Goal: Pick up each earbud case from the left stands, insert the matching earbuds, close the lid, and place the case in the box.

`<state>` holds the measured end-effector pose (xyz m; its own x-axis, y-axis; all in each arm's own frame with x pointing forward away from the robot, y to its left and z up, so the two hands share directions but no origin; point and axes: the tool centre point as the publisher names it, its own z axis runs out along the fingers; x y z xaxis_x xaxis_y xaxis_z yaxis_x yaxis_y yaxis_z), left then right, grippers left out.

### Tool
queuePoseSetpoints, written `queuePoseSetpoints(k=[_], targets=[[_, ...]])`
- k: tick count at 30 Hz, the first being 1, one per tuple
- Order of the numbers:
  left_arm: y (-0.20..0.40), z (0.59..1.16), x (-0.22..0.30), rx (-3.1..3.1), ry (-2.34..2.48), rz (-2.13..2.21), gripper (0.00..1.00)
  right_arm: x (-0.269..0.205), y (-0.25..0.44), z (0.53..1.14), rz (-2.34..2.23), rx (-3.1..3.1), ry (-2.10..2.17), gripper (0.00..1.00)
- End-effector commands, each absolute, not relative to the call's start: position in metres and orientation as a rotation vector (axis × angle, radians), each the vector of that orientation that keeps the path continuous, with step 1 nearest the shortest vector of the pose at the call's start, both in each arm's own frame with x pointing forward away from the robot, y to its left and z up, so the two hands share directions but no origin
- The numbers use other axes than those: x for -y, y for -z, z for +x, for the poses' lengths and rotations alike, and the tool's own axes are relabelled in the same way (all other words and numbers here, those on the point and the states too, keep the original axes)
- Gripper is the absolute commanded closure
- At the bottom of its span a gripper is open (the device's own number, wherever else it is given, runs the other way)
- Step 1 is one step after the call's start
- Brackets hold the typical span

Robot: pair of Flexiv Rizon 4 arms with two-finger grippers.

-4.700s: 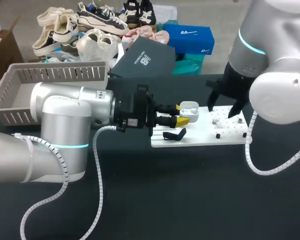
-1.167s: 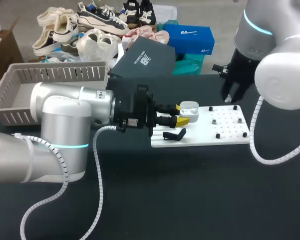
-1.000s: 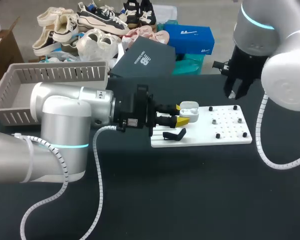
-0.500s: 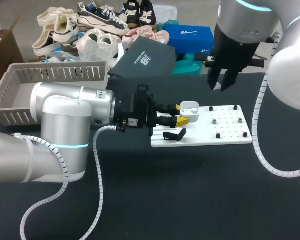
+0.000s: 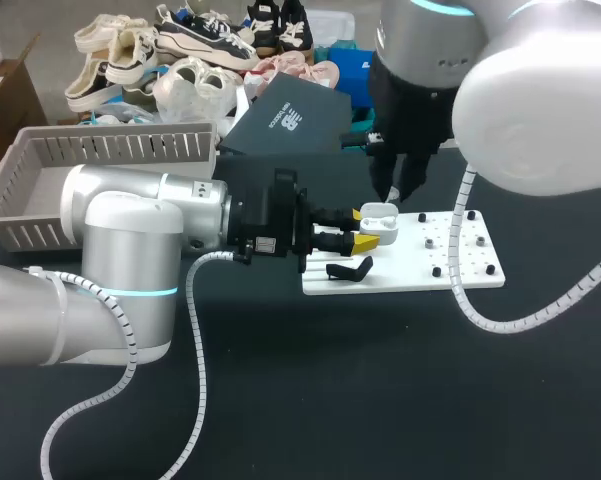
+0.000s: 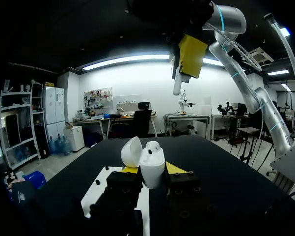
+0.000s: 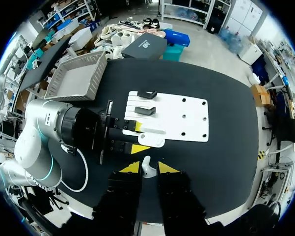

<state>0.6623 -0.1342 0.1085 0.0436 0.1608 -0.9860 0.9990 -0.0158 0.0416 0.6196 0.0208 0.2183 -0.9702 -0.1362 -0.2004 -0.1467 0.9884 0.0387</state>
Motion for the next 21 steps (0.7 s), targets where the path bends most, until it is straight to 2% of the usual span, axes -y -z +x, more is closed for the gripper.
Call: queuePoseSetpoints(k=[1, 21], targets=[[-0.108, 0.662, 0.134, -1.287, 1.104, 1.354, 1.0, -0.025, -0.213, 0.627, -0.247, -3.014, -0.065, 1.0], [-0.108, 0.662, 0.134, -1.287, 1.104, 1.354, 1.0, -0.033, -0.189, 0.639, -0.276, -3.059, -0.132, 1.0]])
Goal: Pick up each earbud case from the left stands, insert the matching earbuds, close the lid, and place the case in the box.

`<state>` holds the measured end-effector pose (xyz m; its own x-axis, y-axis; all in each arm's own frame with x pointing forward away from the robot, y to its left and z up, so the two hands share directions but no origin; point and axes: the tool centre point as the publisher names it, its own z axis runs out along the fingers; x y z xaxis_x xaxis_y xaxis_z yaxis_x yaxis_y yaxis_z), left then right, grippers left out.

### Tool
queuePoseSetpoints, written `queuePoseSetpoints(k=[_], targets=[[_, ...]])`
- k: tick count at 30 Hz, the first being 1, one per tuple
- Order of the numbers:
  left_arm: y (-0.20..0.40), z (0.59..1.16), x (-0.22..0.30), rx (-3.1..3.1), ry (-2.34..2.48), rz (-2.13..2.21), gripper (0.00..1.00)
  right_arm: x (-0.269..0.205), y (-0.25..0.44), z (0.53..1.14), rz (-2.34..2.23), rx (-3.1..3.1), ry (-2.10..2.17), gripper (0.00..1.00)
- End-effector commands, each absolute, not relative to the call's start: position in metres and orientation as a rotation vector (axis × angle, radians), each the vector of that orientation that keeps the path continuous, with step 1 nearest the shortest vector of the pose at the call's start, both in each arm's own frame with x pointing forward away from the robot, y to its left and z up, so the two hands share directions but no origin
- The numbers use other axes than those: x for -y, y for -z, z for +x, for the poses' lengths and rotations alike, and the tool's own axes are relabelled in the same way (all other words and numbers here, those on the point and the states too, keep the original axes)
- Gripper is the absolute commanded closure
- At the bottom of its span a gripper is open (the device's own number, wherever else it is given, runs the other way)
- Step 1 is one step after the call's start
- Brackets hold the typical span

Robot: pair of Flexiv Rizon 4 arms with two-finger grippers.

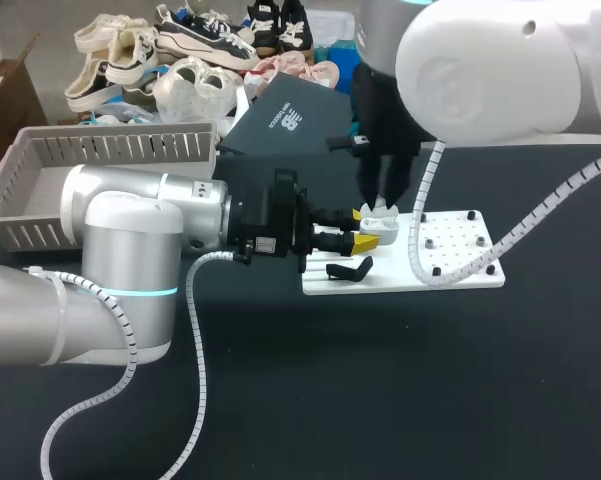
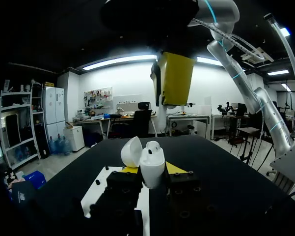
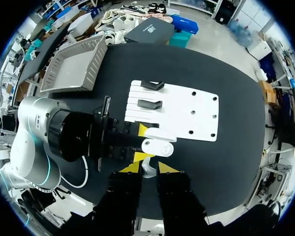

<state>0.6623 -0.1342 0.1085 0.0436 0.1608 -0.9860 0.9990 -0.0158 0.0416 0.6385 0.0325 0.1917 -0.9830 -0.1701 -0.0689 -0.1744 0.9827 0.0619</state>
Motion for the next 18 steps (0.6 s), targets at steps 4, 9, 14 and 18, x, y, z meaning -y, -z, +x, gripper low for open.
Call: queuePoseSetpoints(k=[4, 9, 14, 18], targets=[[-0.108, 0.662, 0.134, -1.287, 1.104, 1.354, 1.0, -0.035, -0.187, 0.64, -0.276, -3.048, -0.149, 1.0], [-0.108, 0.662, 0.134, -1.287, 1.104, 1.354, 1.0, -0.035, -0.183, 0.642, -0.27, -3.053, -0.159, 1.0], [-0.108, 0.662, 0.134, -1.287, 1.104, 1.354, 1.0, -0.036, -0.178, 0.641, -0.271, -3.052, -0.169, 1.0], [-0.108, 0.662, 0.134, -1.287, 1.104, 1.354, 1.0, -0.036, -0.176, 0.642, -0.271, -3.054, -0.183, 1.0]])
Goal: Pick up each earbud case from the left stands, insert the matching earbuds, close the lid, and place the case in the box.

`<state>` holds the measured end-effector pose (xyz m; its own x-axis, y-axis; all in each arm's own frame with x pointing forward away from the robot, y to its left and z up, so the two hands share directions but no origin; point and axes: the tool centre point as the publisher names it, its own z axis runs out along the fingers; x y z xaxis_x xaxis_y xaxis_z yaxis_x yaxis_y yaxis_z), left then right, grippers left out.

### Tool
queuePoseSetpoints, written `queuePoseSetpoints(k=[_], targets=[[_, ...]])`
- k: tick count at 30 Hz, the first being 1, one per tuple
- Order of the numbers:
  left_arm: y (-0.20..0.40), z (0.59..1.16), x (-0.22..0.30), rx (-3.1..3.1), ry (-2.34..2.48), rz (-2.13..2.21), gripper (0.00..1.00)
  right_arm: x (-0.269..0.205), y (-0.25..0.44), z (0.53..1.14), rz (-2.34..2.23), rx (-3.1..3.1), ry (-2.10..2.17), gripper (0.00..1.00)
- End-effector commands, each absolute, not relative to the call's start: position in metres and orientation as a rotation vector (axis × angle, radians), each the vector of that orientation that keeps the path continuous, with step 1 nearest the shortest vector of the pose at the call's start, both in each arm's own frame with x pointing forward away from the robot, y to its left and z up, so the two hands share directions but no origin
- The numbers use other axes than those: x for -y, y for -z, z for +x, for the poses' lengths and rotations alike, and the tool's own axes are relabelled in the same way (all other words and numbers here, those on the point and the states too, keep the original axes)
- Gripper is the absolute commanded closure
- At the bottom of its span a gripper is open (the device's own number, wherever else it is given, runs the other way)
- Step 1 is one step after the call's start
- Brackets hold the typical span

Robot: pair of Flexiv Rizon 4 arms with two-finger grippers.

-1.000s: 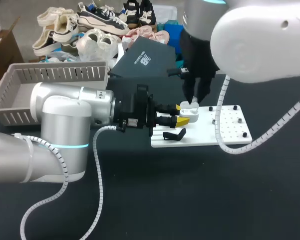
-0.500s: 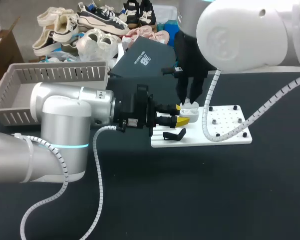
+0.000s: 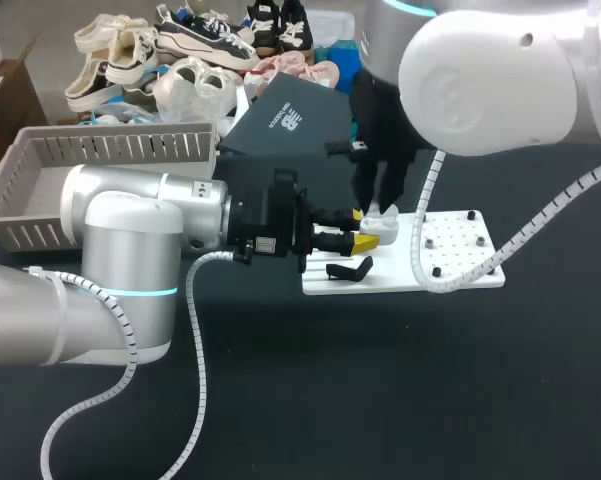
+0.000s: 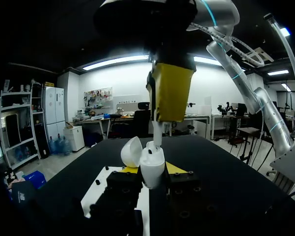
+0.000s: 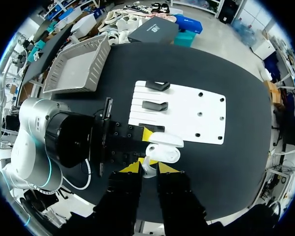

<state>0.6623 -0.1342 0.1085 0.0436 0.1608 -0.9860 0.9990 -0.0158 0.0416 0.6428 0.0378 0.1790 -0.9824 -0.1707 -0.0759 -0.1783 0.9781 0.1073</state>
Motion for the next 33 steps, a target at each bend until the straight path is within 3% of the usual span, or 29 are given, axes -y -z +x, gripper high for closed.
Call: queuePoseSetpoints(k=[1, 33], targets=[[-0.108, 0.662, 0.134, -1.287, 1.104, 1.354, 1.0, -0.036, -0.175, 0.642, -0.272, -3.054, -0.183, 1.0], [-0.108, 0.662, 0.134, -1.287, 1.104, 1.354, 1.0, -0.038, -0.161, 0.653, -0.253, -3.057, -0.14, 1.0]])
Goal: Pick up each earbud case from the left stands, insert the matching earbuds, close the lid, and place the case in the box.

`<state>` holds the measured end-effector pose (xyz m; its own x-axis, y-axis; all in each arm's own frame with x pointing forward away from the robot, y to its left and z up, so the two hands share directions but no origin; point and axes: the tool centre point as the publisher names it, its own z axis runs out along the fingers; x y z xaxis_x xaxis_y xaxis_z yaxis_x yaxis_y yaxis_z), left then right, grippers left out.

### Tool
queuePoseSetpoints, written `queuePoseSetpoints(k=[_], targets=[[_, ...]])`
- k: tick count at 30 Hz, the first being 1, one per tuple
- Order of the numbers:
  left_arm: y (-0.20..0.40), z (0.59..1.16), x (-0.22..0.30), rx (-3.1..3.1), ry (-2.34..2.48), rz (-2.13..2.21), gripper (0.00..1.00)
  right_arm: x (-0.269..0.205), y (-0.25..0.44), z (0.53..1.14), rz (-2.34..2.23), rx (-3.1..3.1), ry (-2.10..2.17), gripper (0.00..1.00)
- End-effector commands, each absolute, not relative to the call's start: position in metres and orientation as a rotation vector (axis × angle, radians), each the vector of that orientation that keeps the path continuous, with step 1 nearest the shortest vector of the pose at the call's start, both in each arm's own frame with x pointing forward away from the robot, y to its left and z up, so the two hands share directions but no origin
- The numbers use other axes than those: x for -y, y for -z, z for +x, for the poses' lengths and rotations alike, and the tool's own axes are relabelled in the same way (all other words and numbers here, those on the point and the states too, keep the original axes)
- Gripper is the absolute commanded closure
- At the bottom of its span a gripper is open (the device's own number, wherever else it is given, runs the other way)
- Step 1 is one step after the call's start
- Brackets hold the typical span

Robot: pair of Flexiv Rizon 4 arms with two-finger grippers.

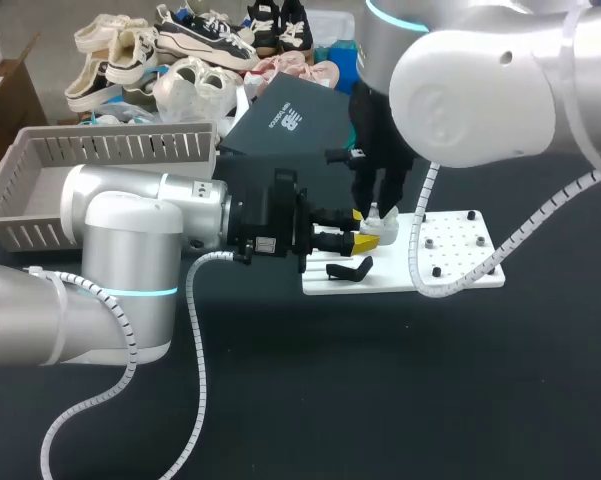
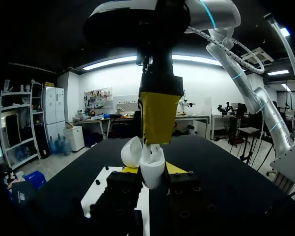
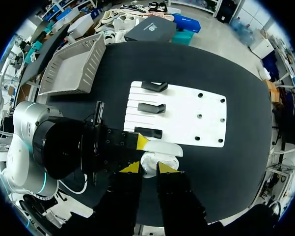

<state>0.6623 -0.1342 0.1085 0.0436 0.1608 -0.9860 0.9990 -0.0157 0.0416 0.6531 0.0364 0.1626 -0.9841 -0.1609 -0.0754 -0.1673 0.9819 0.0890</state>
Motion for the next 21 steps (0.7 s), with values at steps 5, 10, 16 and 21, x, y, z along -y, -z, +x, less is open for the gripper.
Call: queuePoseSetpoints(k=[5, 10, 16, 21], targets=[[-0.1079, 0.6619, 0.1342, -1.287, 1.104, 1.354, 1.0, -0.0387, -0.1591, 0.6536, -0.257, -3.056, -0.125, 1.0], [-0.1079, 0.6619, 0.1342, -1.287, 1.104, 1.354, 1.0, -0.0382, -0.1584, 0.6539, -0.256, -3.057, -0.118, 1.0], [-0.1079, 0.6619, 0.1342, -1.287, 1.104, 1.354, 1.0, -0.0371, -0.1547, 0.6538, -0.25, -3.063, -0.107, 1.0], [-0.1079, 0.6619, 0.1342, -1.287, 1.104, 1.354, 1.0, -0.0371, -0.1523, 0.6533, -0.243, -3.064, -0.095, 0.95]])
